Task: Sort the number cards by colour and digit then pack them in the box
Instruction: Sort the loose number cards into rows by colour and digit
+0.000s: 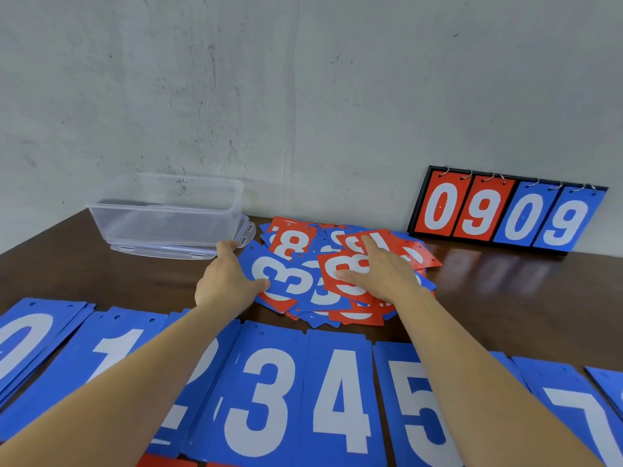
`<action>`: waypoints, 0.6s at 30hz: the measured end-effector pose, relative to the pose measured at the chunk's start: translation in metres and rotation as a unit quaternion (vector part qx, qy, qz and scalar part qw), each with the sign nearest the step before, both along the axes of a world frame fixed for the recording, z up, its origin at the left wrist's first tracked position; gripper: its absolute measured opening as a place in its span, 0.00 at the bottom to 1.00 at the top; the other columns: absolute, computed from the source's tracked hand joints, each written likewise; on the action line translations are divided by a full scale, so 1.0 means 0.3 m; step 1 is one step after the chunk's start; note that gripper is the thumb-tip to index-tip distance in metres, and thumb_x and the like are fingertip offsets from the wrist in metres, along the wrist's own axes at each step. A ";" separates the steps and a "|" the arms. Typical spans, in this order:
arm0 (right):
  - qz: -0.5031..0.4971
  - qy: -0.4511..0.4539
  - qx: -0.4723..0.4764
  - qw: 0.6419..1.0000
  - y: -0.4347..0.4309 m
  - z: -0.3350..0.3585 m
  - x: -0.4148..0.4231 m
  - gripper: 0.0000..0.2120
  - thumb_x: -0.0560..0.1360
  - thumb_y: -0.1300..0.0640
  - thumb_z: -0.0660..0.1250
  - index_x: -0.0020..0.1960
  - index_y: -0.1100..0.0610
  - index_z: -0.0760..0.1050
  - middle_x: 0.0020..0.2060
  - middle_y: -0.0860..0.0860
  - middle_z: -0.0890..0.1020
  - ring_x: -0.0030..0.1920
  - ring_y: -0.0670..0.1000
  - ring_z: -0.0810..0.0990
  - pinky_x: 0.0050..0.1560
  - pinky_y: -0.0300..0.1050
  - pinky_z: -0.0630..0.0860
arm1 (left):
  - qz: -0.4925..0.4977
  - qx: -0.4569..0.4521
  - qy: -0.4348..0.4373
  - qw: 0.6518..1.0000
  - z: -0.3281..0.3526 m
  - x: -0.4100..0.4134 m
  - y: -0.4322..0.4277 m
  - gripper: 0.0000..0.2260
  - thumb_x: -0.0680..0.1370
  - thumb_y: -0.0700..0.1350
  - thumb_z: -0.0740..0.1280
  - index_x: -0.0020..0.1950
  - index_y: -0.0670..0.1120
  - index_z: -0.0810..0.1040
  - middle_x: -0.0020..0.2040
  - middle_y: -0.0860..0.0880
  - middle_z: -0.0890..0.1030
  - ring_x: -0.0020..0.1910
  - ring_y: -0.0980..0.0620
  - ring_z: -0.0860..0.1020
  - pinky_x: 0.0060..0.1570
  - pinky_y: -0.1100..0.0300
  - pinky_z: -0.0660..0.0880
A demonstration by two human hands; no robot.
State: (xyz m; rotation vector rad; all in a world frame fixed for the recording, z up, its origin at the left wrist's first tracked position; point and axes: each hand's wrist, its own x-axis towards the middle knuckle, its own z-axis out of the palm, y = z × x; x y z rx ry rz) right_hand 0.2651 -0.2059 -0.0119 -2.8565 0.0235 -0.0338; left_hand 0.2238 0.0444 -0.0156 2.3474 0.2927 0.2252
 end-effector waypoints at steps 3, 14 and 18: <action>-0.010 -0.042 -0.058 0.997 0.014 0.005 -0.006 0.45 0.70 0.29 0.63 0.78 0.50 0.52 0.71 0.51 0.69 0.67 0.55 0.72 0.60 0.52 0.72 | -0.002 -0.007 -0.003 1.000 0.001 -0.003 -0.002 0.35 0.71 0.49 0.76 0.71 0.47 0.61 0.61 0.45 0.77 0.51 0.49 0.77 0.40 0.56 0.75; 0.019 -0.132 0.007 0.991 -0.006 0.092 0.017 0.08 0.75 0.48 0.67 0.53 0.48 0.77 0.53 0.46 0.80 0.58 0.51 0.74 0.62 0.52 0.63 | -0.025 -0.004 -0.008 1.000 0.043 0.001 0.008 0.28 0.74 0.47 0.73 0.70 0.46 0.65 0.62 0.45 0.77 0.55 0.48 0.78 0.43 0.56 0.77; -0.052 -0.180 0.183 0.965 -0.032 0.190 -0.014 0.03 0.75 0.52 0.69 0.42 0.48 0.77 0.40 0.44 0.80 0.49 0.50 0.79 0.57 0.54 0.71 | -0.035 -0.049 -0.051 0.997 0.071 0.004 0.008 0.17 0.76 0.43 0.70 0.63 0.43 0.72 0.55 0.45 0.80 0.43 0.52 0.76 0.33 0.63 0.71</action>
